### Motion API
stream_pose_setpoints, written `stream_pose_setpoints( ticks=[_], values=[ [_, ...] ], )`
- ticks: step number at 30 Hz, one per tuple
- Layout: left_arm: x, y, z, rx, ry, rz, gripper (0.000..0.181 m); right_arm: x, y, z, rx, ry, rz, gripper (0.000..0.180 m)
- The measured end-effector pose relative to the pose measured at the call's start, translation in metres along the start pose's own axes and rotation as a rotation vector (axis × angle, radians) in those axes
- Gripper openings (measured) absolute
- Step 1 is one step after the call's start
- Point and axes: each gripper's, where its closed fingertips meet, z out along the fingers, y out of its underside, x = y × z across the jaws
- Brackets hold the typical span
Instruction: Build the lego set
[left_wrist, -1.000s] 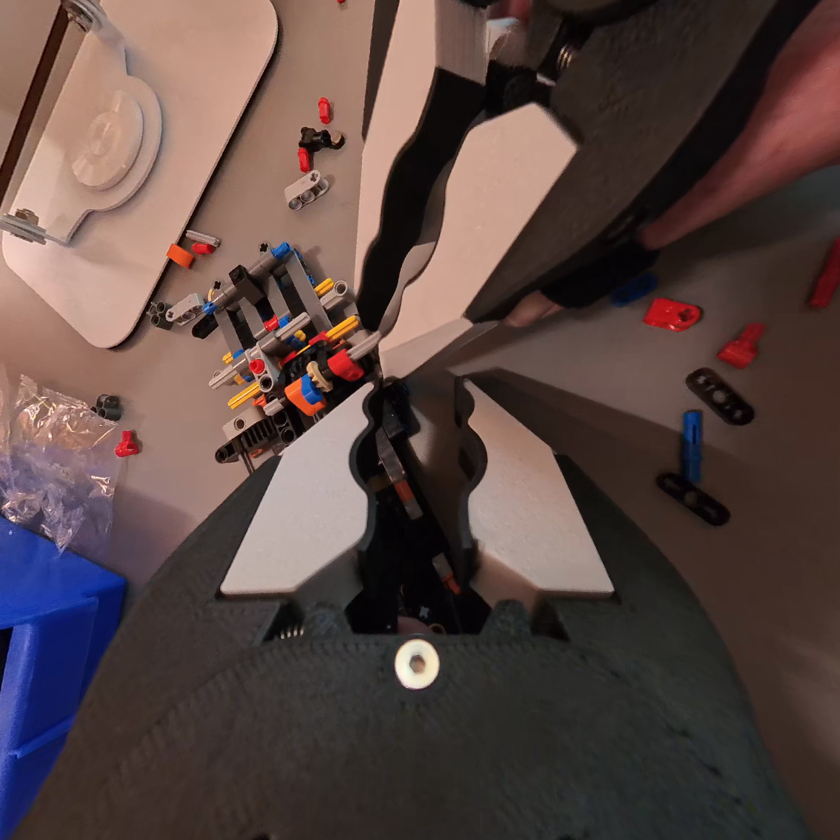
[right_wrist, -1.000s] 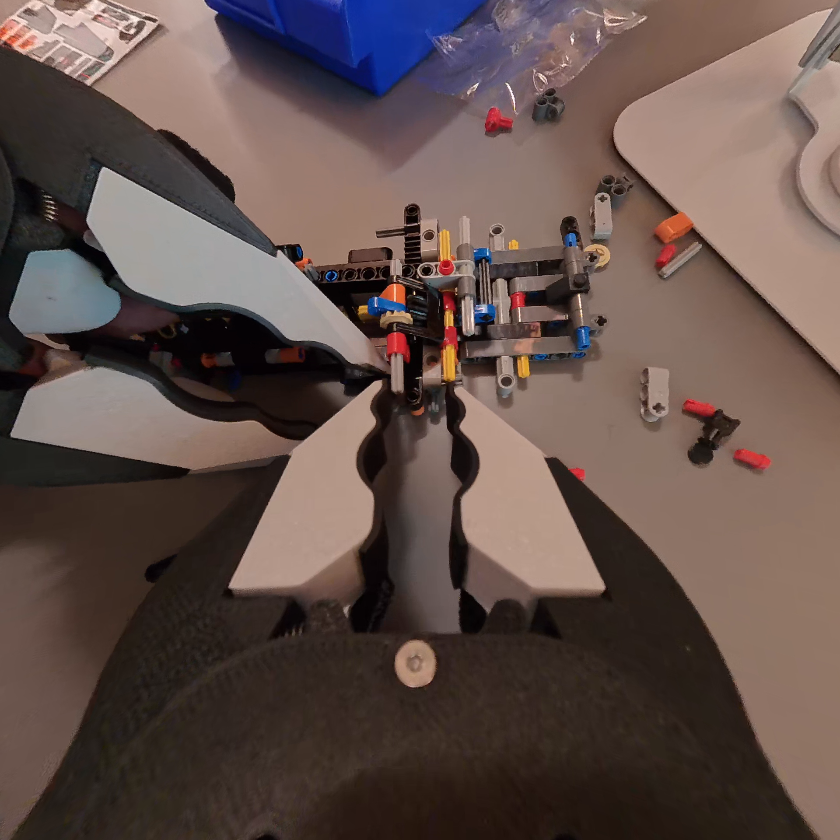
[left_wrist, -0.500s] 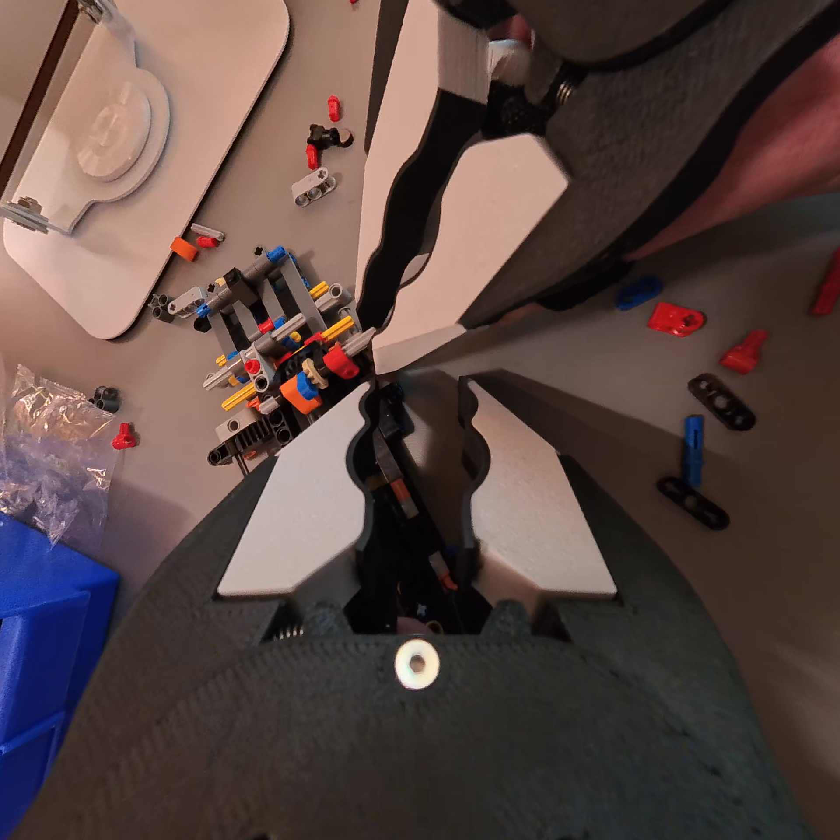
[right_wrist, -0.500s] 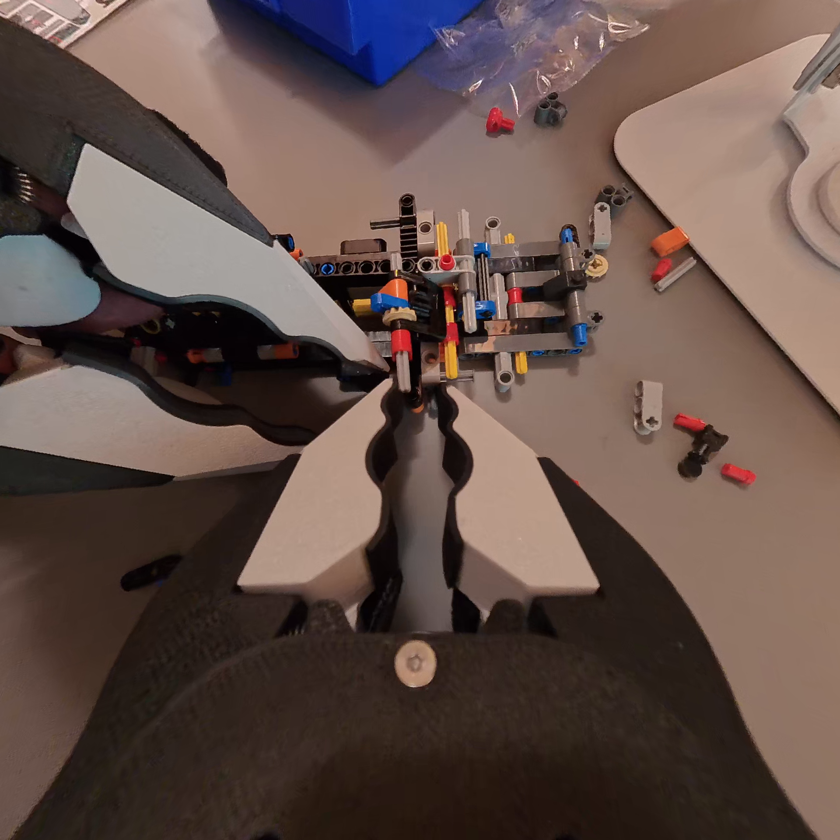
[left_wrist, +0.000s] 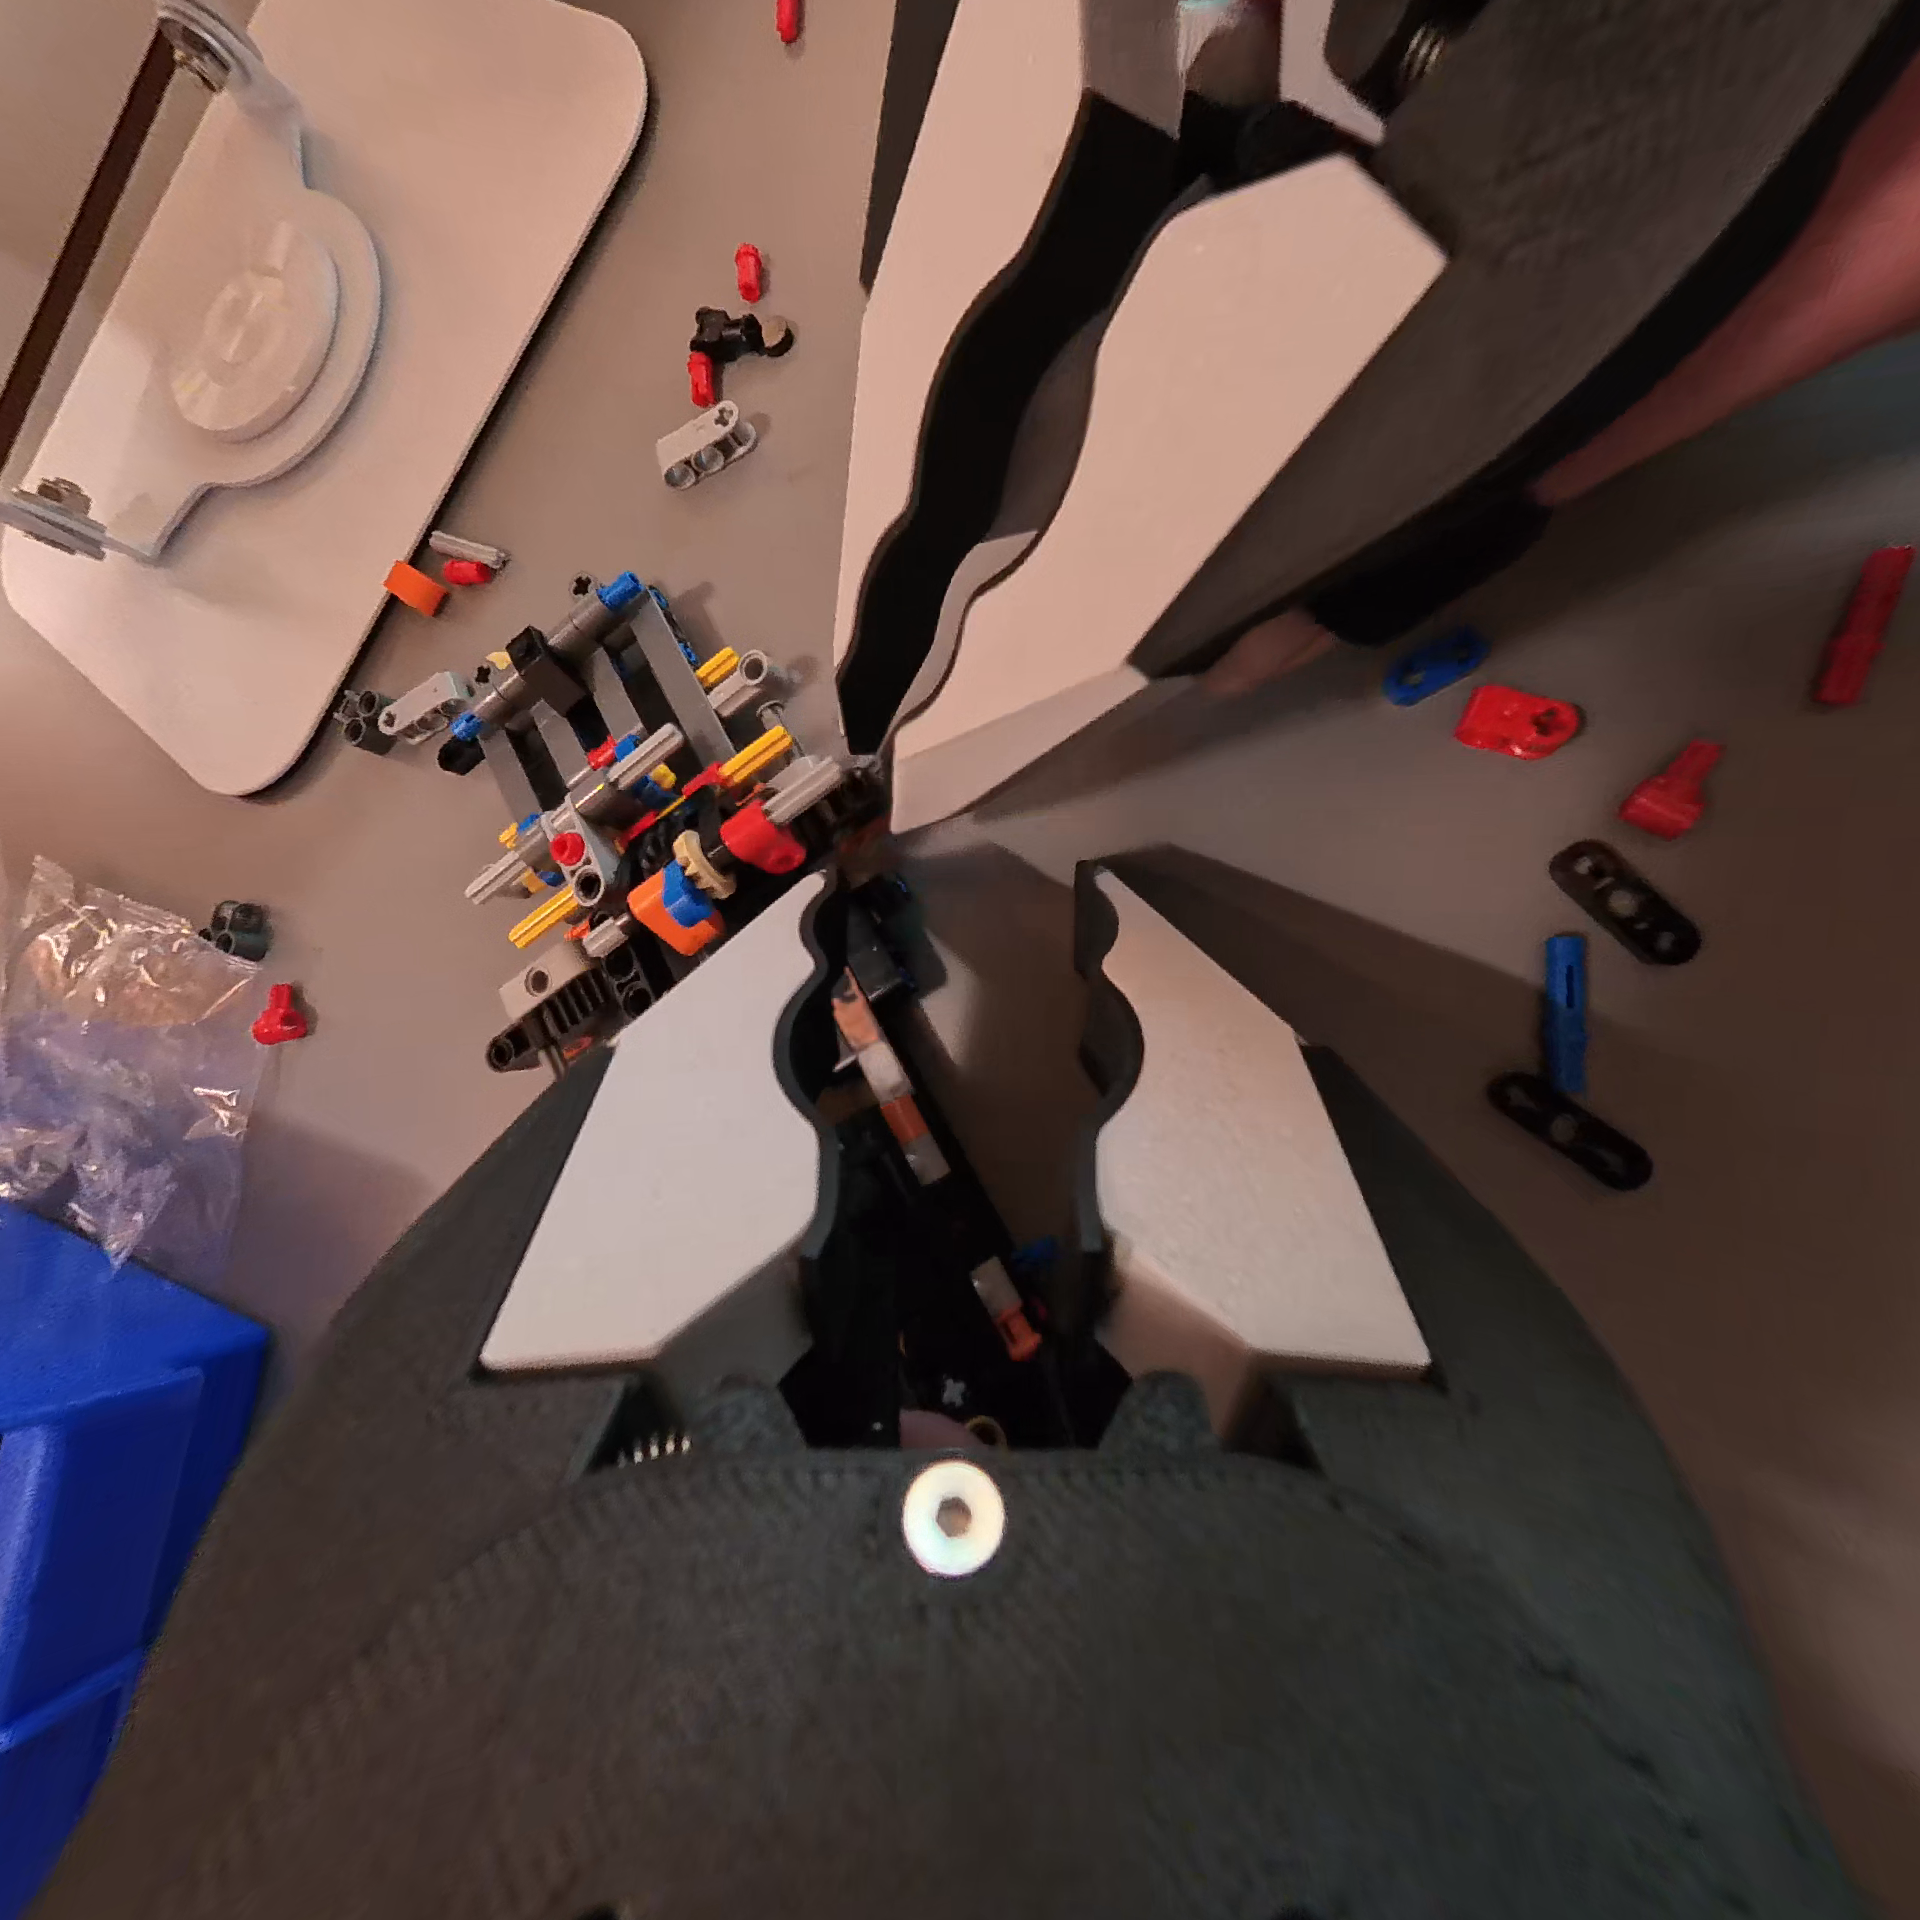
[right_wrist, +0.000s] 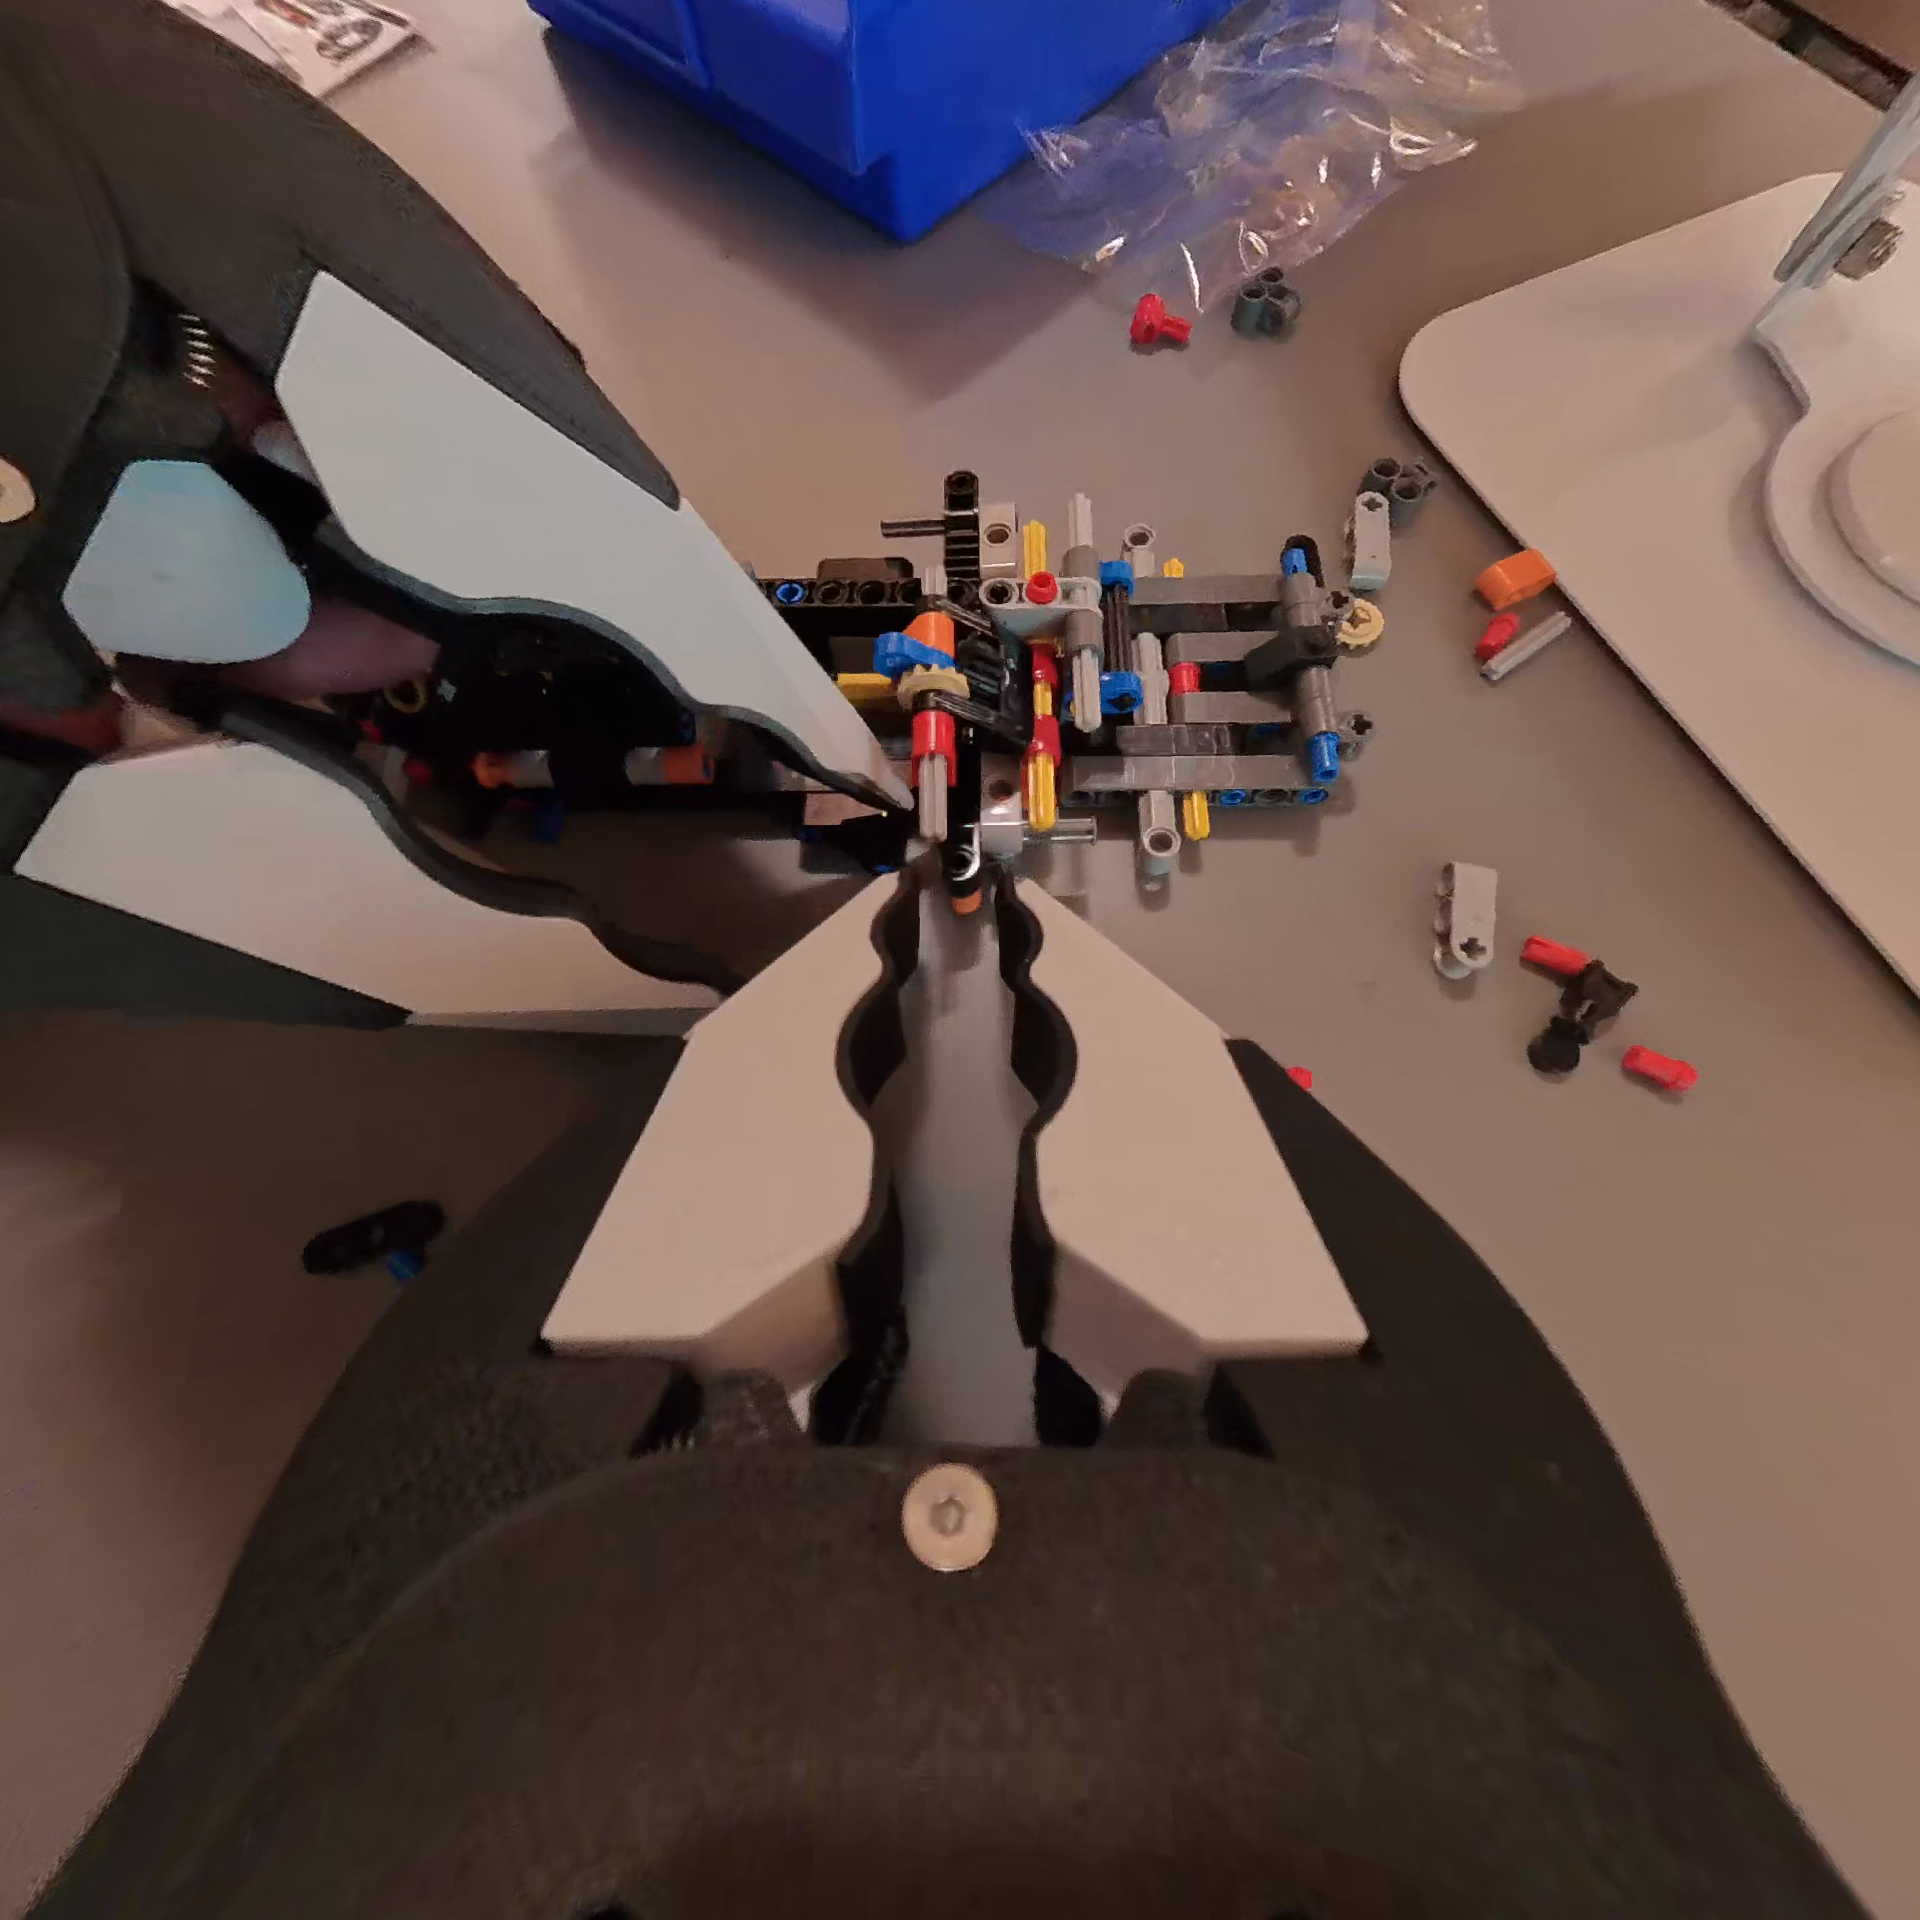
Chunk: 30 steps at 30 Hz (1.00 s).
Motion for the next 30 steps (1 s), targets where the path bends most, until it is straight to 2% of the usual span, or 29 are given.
stream_pose_setpoints(
  ticks=[7, 12, 20, 30],
  values=[
    [-0.005, -0.003, -0.012, 0.037, -0.032, -0.008, 0.043, -0.003, -0.020, -0.007, 0.084, -0.059, -0.018, 0.016],
    [-0.012, 0.003, -0.015, 0.021, -0.118, 0.003, 0.039, -0.003, -0.019, 0.000, 0.065, -0.096, -0.037, 0.003],
    [-0.017, 0.013, -0.009, -0.023, -0.158, 0.005, 0.031, -0.007, -0.017, 0.002, 0.045, -0.162, -0.018, 0.001],
    [-0.018, 0.010, -0.008, -0.003, -0.167, 0.021, 0.031, -0.010, -0.016, 0.003, 0.035, -0.242, 0.040, 0.002]
  ],
)
